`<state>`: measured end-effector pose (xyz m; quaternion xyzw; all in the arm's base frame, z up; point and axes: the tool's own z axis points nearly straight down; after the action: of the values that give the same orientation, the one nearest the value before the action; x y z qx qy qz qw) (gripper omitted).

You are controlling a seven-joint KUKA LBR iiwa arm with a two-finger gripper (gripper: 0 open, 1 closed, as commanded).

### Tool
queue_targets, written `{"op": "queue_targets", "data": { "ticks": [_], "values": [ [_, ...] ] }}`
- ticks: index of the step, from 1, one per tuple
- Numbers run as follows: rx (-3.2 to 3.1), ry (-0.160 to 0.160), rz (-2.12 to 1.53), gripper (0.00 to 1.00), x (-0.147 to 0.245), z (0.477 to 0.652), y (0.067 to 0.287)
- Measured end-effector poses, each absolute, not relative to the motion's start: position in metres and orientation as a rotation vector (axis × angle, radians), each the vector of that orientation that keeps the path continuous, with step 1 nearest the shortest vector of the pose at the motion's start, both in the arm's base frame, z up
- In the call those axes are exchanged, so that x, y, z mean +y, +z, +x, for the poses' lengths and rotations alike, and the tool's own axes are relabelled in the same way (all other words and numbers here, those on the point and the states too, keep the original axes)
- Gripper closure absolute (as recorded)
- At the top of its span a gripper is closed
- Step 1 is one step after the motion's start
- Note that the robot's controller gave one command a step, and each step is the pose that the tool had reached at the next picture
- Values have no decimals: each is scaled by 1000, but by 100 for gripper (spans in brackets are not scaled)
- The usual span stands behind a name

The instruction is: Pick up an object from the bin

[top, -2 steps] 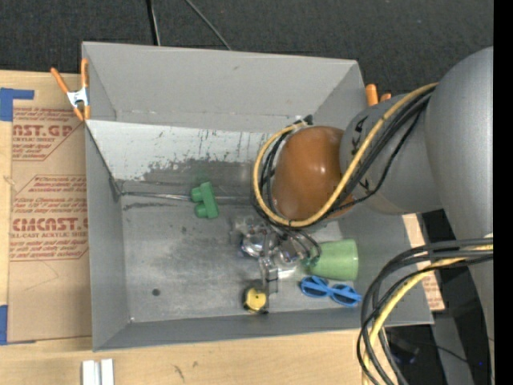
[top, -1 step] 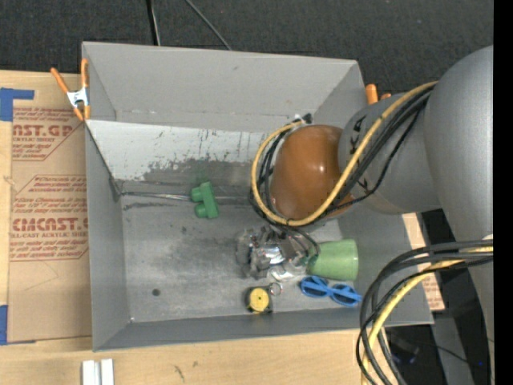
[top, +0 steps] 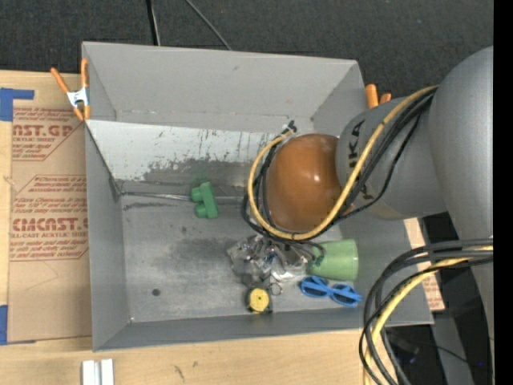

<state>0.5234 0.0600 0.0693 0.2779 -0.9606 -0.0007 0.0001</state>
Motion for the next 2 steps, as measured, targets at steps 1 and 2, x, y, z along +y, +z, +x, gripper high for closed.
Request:
{"op": "queue_targets", "data": {
  "ticks": [1, 2],
  "values": [
    [-3041, -1, 876, 0, 61, 529, 73],
    [-3087, -2, 607, 0, 52, 569, 92]
  ]
}}
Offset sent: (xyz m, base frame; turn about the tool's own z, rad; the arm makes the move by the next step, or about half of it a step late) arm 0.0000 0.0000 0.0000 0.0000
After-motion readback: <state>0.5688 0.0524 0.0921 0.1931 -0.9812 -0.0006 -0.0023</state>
